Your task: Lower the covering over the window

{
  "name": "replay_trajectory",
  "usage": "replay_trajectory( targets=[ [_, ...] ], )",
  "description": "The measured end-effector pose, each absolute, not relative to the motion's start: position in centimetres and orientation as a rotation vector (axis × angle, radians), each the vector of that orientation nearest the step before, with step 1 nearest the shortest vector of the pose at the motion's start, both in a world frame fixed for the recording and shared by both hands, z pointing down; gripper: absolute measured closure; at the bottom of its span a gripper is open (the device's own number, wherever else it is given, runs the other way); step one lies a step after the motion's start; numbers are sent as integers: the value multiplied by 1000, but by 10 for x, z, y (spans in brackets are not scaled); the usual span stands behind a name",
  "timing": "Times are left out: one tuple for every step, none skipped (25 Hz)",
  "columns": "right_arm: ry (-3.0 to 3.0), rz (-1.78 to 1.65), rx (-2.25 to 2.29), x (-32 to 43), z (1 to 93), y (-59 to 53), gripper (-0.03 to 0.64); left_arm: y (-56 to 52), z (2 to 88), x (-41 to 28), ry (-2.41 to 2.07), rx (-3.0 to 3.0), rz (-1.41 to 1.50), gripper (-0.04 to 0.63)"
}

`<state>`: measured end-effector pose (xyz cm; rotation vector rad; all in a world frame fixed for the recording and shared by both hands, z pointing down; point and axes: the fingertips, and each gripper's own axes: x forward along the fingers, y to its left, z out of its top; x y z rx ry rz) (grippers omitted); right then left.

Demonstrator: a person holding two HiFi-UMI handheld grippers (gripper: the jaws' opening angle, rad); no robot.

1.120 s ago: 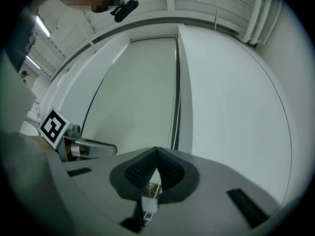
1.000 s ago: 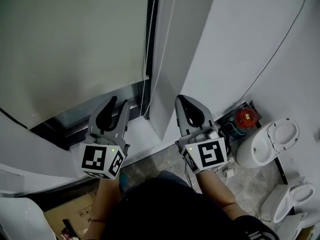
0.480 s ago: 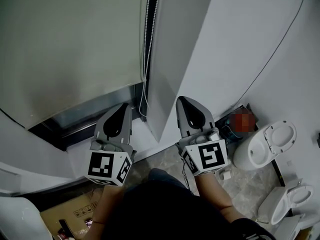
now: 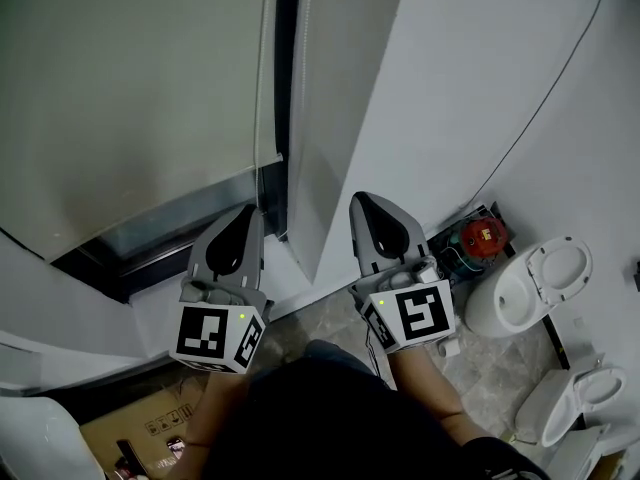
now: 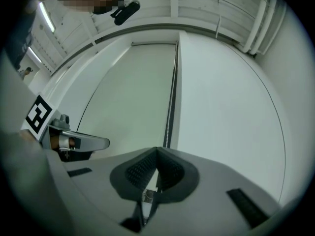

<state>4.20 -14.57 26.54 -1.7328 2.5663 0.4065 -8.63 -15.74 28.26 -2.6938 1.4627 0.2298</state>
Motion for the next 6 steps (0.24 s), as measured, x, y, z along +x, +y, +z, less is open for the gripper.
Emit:
replay_trajectory(
  targets=[
    [2562,396,-1731,46,266,-148,606,-159,283,-82,1461,-2693,226,584],
    [2560,389,-1729,49,267,-150,606,-161,283,-78,1460,-2692,222,584],
    [2559,385,-1728,52,267,-152,604,-162,283,-74,1460,-2692,217,584],
    [2559,380,-1729,54,267,-154,605,-164,284,-70,1461,-2692,212,584],
    [2558,374,-1730,57,267,-156,604,-166,284,-66,1462,-2691,207,584],
    [2557,367,-1733,60,267,-158,604,-167,283,-63,1464,-2690,202,584]
  ],
)
